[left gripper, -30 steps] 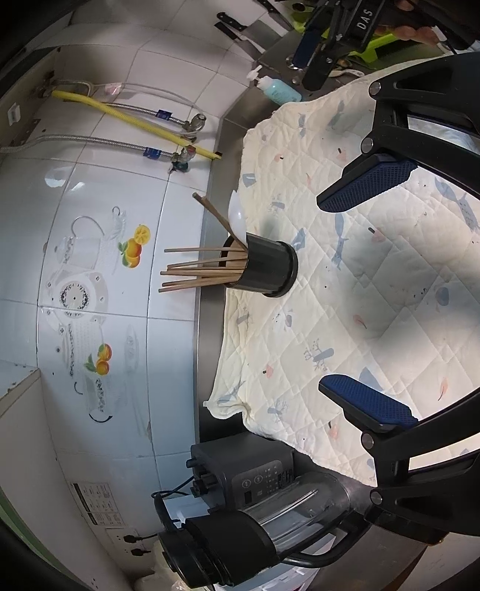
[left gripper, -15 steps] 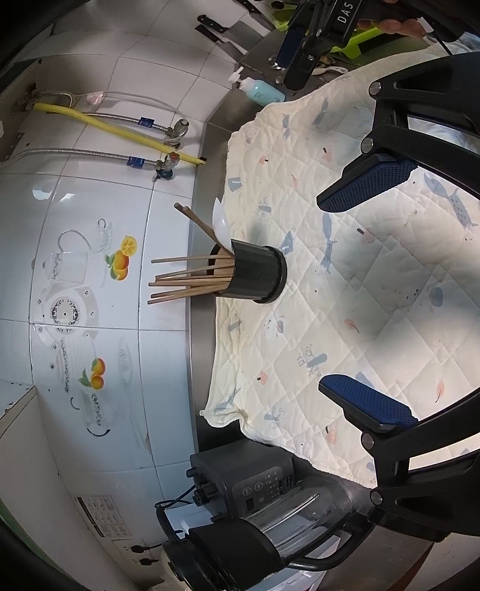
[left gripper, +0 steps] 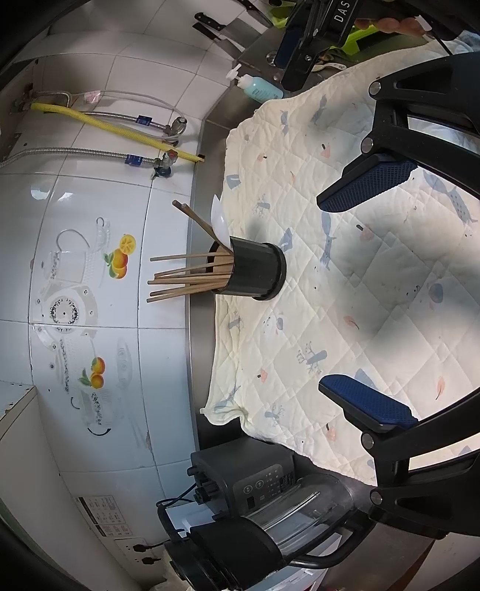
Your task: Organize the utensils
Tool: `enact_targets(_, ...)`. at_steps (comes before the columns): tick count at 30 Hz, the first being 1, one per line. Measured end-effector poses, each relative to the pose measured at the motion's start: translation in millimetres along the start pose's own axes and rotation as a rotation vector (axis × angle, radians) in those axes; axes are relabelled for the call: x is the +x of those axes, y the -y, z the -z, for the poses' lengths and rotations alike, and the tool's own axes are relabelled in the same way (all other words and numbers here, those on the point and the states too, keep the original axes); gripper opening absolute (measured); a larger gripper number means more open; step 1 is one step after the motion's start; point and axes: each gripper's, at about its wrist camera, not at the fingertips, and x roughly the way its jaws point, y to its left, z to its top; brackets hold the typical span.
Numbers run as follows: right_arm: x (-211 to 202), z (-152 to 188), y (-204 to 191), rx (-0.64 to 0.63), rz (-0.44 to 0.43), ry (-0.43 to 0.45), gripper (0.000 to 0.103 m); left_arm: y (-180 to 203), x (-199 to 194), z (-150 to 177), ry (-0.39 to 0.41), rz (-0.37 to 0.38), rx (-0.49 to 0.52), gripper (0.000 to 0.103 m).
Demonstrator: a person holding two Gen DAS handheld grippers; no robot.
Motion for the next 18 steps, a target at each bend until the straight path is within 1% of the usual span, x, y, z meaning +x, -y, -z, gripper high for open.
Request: enact_targets(18, 3.0, 2.5, 1.0, 0.004, 0.002, -0.009, 0.088, -5.0, 4.0, 2.1, -0.005, 0.000, -0.009, 0.096)
